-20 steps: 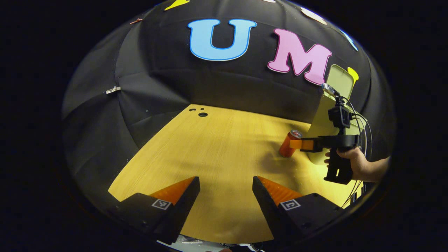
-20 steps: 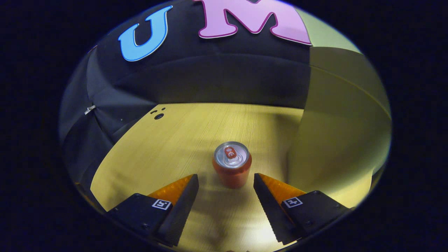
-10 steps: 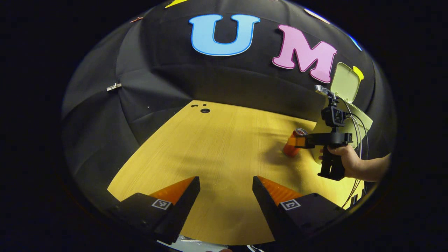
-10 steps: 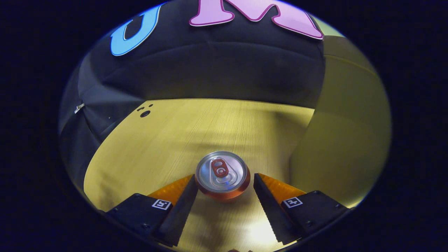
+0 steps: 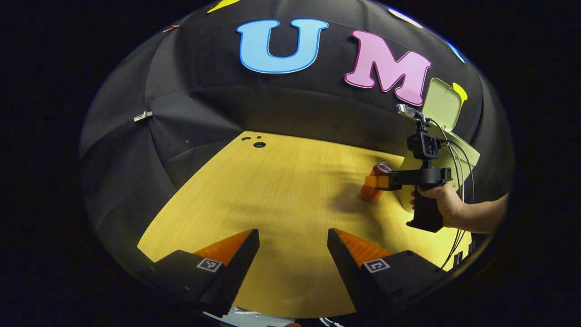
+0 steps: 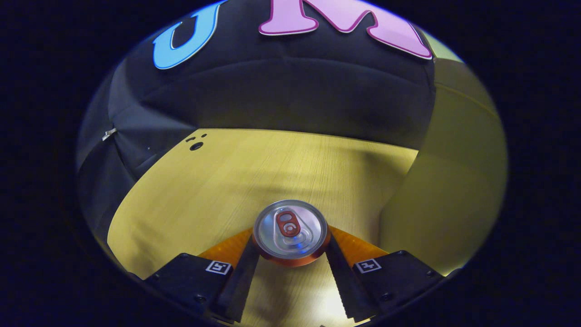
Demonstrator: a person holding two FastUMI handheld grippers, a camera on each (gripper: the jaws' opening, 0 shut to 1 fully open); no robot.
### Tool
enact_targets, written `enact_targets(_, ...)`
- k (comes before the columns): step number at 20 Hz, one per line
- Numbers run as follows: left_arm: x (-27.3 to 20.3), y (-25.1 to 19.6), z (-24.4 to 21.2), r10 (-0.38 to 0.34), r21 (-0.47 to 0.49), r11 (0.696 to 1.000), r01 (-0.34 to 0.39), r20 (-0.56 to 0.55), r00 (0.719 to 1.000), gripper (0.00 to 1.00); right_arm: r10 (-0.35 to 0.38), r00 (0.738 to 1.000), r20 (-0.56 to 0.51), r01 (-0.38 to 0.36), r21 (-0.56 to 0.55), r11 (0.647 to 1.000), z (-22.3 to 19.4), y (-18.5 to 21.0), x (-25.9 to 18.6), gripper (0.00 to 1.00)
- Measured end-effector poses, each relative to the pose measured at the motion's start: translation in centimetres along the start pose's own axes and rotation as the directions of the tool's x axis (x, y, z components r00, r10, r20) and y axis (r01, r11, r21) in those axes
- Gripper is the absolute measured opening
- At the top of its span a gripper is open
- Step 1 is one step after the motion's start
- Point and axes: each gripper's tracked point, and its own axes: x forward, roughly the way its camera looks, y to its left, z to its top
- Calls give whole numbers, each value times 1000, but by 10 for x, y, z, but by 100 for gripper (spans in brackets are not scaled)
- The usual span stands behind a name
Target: Press the lid of the desktop garbage bin to open it, pick up the crumpled paper on the desktop and throw it into the bin, then pick up the pop can on the desktop and drop it into the bin, and finally close the garbage bin lid.
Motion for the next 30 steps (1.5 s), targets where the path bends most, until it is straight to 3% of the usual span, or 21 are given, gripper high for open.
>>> enact_targets(7, -19, -7, -8, -52, 18, 998, 52, 22, 998, 97, 36, 994, 103, -33, -31, 999, 42, 10, -72, 83)
enact_targets(14, -39, -16, -11, -138, 87, 987, 133, 57, 989, 97, 41, 961, 273, -31, -42, 999, 108, 11, -168, 83)
enact_targets(18, -46, -24, -1, -191, 148, 973, 175, 100, 977, 100, 8, 930, 367, 9, -46, 999, 150, -1, -217, 83)
enact_targets(22, -52, -37, 13, -243, 170, 961, 218, 138, 960, 97, -30, 904, 427, 39, -13, 999, 179, -20, -256, 83)
enact_targets(30, -53, -66, 39, -290, 196, 946, 259, 152, 945, 97, -113, 879, 464, 110, 35, 993, 204, -80, -279, 83)
